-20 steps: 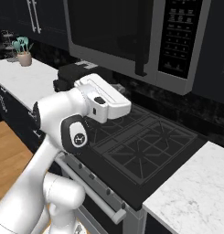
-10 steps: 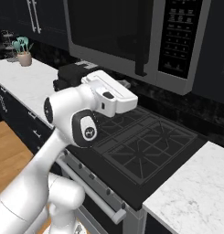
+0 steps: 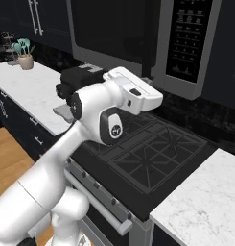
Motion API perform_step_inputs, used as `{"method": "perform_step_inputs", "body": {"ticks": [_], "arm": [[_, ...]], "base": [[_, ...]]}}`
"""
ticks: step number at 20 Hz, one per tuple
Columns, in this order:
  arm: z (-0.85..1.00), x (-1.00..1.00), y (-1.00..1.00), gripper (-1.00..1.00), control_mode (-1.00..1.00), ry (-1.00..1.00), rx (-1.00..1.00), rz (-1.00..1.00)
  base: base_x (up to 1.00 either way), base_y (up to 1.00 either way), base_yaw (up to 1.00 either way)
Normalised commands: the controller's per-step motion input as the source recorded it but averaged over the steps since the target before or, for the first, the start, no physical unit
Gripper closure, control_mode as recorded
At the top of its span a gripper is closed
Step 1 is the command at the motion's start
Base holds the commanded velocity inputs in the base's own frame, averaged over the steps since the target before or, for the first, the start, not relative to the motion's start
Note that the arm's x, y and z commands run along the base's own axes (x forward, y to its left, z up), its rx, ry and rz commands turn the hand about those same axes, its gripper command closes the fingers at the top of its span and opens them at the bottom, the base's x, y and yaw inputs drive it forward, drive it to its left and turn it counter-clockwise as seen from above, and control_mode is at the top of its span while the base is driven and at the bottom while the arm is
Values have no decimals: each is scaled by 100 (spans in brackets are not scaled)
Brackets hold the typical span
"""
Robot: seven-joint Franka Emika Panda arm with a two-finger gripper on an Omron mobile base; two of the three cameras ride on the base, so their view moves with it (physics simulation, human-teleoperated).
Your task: Pick the squash from the sink and place it in the bowl. Then pick the bowl and place it in the microwave. Then close the microwave door and press the start button.
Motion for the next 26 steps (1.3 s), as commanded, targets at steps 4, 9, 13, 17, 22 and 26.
{"method": "perform_step_inputs", "body": {"ticks": [4, 9, 13, 17, 22, 26], "arm": [[27, 17, -23, 100, -100, 0, 7, 1], [20, 0, -39, 100, -100, 0, 10, 1], [8, 0, -23, 100, -100, 0, 6, 0], [0, 0, -17, 100, -100, 0, 2, 0], [-11, 9, -8, 100, -100, 0, 3, 1], [-11, 20, -9, 100, -100, 0, 3, 2]], "base": [[0, 0, 0], [0, 0, 0], [0, 0, 0], [0, 0, 0], [0, 0, 0], [0, 0, 0]]}}
